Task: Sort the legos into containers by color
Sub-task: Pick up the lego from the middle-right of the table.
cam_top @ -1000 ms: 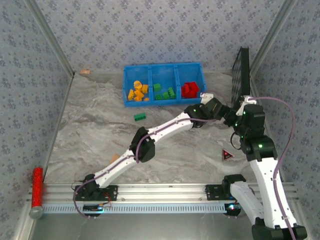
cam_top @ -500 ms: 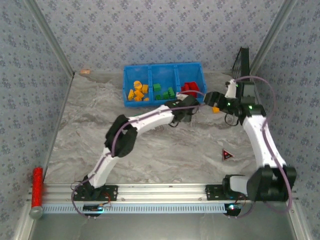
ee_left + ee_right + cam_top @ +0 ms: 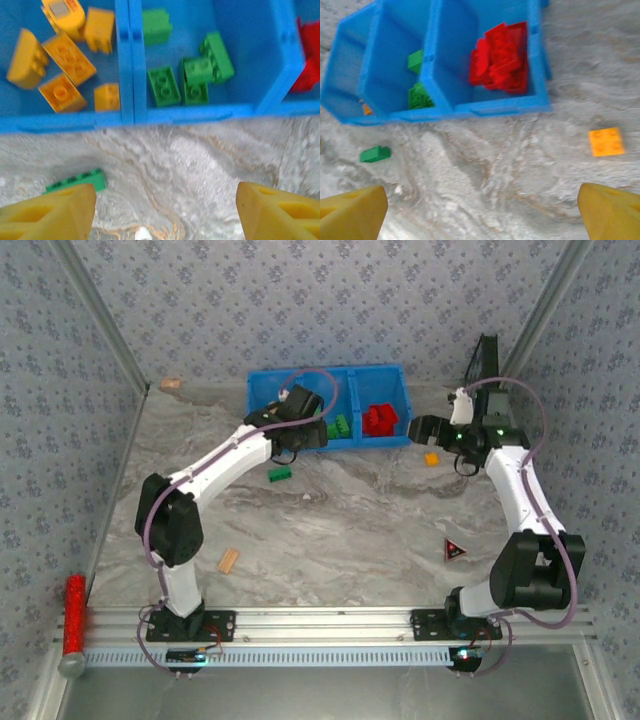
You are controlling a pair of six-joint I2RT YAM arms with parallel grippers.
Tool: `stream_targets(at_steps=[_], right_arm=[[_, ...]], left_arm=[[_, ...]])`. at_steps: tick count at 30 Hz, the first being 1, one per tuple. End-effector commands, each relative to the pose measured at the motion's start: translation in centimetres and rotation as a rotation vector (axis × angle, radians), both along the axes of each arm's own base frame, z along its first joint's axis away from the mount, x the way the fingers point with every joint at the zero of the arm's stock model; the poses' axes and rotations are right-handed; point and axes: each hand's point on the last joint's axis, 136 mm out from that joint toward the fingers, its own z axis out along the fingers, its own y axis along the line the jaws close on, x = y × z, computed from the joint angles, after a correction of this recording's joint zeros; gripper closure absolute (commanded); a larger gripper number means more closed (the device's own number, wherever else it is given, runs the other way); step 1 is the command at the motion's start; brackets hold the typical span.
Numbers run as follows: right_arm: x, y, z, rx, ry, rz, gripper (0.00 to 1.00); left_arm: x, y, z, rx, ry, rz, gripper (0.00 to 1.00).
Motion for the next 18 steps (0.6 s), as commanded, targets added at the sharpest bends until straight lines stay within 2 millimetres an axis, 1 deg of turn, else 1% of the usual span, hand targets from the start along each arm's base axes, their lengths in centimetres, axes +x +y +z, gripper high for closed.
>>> stream_targets(at_steps=[1,2,3,6,10,13,14,18], right_arm=[[0.0,-3.2,-3.9,-0.158,0.135,-0.055,0.01],[0.4,-3.9,-4.9,-0.190,0.163,-0.067,0.02],[0.7,-4.3,-5.9,-0.218,0.186,-0.068,0.04],[1.6,-4.4,-8.4,-0.251,0.236,-0.034,0.09],[2.4,-4.8,-11.4,-0.299,0.300,-0.013,0.17],[3.0,-5.7,-13.5,-0.343,0.350,-0.022,0.22],[3.3,-6.1,-14.0,-0.365,0.359,-0.032,0.25],[4.9,-6.6,-15.6,-0.418,0.377,-0.036,0.29]], left_arm=[[-0.7,-0.6,1.1,-0.017,0.004,-0.060,0.26],[-0.6,-0.2,1.9,-0.023,-0.012,-0.061,0.26],[-1.0,0.5,2.4,-0.015,-0.009,-0.062,0.26],[-1.3,2.0,4.8,-0.022,-0.043,-0.060,0.26],[-1.9,4.2,7.4,-0.023,-0.091,-0.037,0.25],[-2.6,5.6,8.8,-0.032,-0.120,-0.015,0.25],[-2.8,5.9,9.1,-0.035,-0.128,-0.010,0.25],[-3.4,7.4,9.7,-0.037,-0.140,0.017,0.25]])
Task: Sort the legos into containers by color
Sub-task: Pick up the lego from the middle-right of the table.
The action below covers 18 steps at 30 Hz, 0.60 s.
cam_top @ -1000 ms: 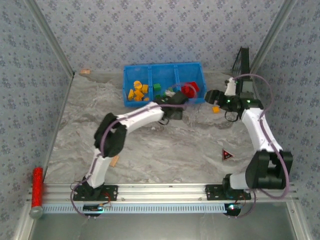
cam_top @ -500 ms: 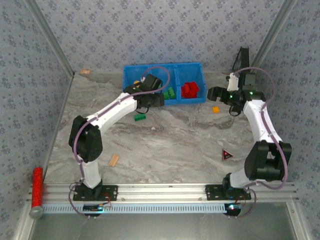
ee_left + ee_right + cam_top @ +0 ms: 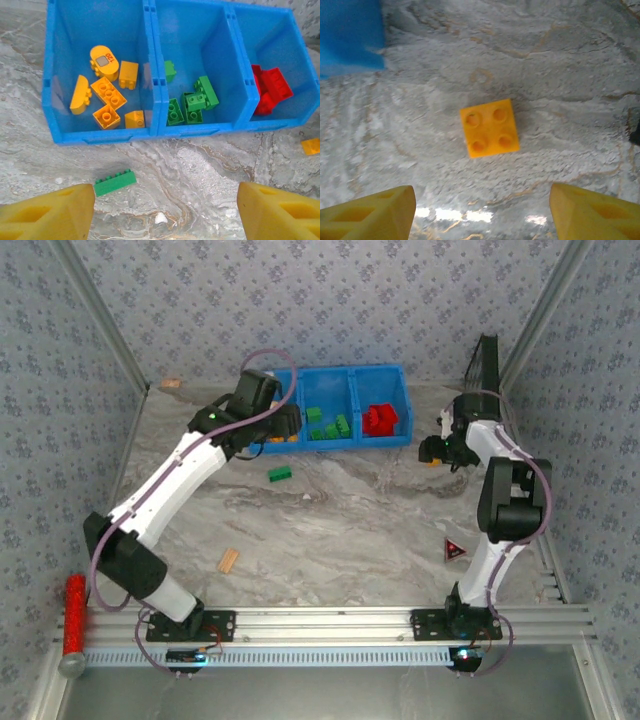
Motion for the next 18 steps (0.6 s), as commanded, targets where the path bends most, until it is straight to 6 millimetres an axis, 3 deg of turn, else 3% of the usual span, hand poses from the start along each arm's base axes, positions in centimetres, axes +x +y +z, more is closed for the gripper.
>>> stream_targets(at_steps=[1,8,18], right_arm=[[1.5,-1.0,-0.4,-0.096,0.013,0.015,0.29],[2.7,-0.8,-2.6,-0.126,0.071,0.049,0.35],[1.5,-0.7,-4.6,-0.147,0.145,0.063,0.55]], left_arm=[[-0.8,1.6,-0.7,0.043,0.025,0.017,0.25],[-0.3,2.9,-0.9,0.034,0.034,0.050,0.25],[0.9,3.1,-1.5,0.026,0.053,0.046,0.24]])
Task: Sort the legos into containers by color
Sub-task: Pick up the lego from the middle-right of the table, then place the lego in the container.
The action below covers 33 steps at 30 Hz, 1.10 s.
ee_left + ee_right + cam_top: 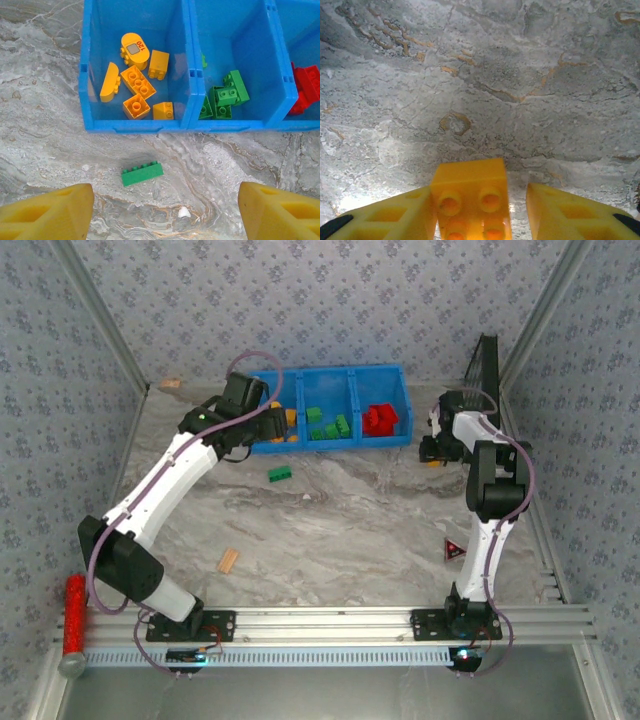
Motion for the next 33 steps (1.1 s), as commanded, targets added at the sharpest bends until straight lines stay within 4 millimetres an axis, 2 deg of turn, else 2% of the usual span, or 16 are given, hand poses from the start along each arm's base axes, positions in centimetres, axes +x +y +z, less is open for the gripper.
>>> stream_targets(at_steps=[1,3,7,10,13,16,19,22,27,30,33], right_arm=[[-1.1,0.0,-1.1,-0.020,0.058,0.008,0.58],[-1.4,0.3,-1.3,-0.009,0.066,0.012,0.65],[-1.8,1.4,-0.6,0.025,0.054,0.033,0.70],[-2.0,2.6,1.1,0.073,0.044,0.048,0.73],[-2.5,4.1,3.8,0.140,0.017,0.021,0.74],[-3.6,6.8,7.3,0.237,-0.025,-0.003,0.74],[-5.2,10.3,10.7,0.336,-0.052,0.012,0.75],[-6.5,14.2,14.4,0.470,-0.088,0.039,0.75],[-8.4,20.8,21.1,0.730,-0.142,0.129,0.74],[-9.6,24.1,25.3,0.870,-0.181,0.220,0.74],[-11.1,27.1,29.4,0.993,-0.233,0.327,0.74]], left_arm=[[0.5,0.1,0.6,-0.004,-0.005,-0.014,0.24],[0.6,0.0,0.5,-0.014,0.001,-0.023,0.24],[0.2,-0.3,0.7,0.000,-0.008,-0.082,0.23],[-0.3,-0.7,1.2,0.021,-0.055,-0.170,0.20],[-0.6,0.0,1.2,0.096,-0.121,-0.221,0.18],[-1.4,0.7,1.1,0.159,-0.187,-0.269,0.16],[-2.9,-0.1,1.9,0.147,-0.280,-0.388,0.15],[-5.0,-1.7,3.6,0.112,-0.405,-0.549,0.14],[-7.7,-2.7,6.5,0.064,-0.587,-0.688,0.13],[-9.4,-3.6,8.6,0.011,-0.696,-0.765,0.11],[-10.8,-4.5,9.9,-0.028,-0.761,-0.837,0.08]])
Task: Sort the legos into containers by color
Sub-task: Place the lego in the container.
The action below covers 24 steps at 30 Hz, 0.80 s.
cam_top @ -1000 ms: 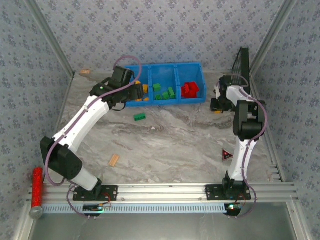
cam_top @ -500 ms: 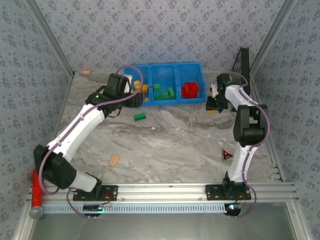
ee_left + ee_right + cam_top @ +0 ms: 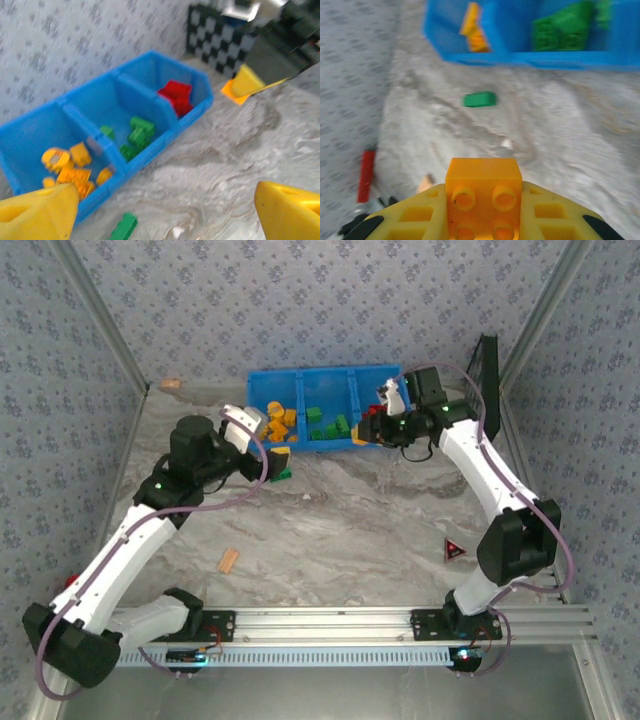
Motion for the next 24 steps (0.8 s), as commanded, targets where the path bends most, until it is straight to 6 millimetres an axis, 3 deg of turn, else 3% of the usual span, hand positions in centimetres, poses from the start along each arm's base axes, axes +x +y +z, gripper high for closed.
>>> stream_targets(at_steps=[1,6,12,24], right_arm=[[-2.2,3.9,7.4,0.229,-0.086,0.123,0.74],[-4.6,6.9,10.1,0.287,-0.101,0.222,0.74],[-7.0,8.8,12.4,0.352,-0.101,0.323,0.74],[-10.4,11.2,13.5,0.392,-0.076,0.462,0.74]], left_arm=[[-2.0,-1.7,3.6,-0.059,-0.155,-0.163,0.08],[-3.0,-2.4,4.2,0.018,-0.244,-0.195,0.05],[-3.2,-3.3,4.1,0.156,-0.376,-0.175,0.04],[-2.3,-3.8,5.8,0.157,-0.482,-0.122,0.04]])
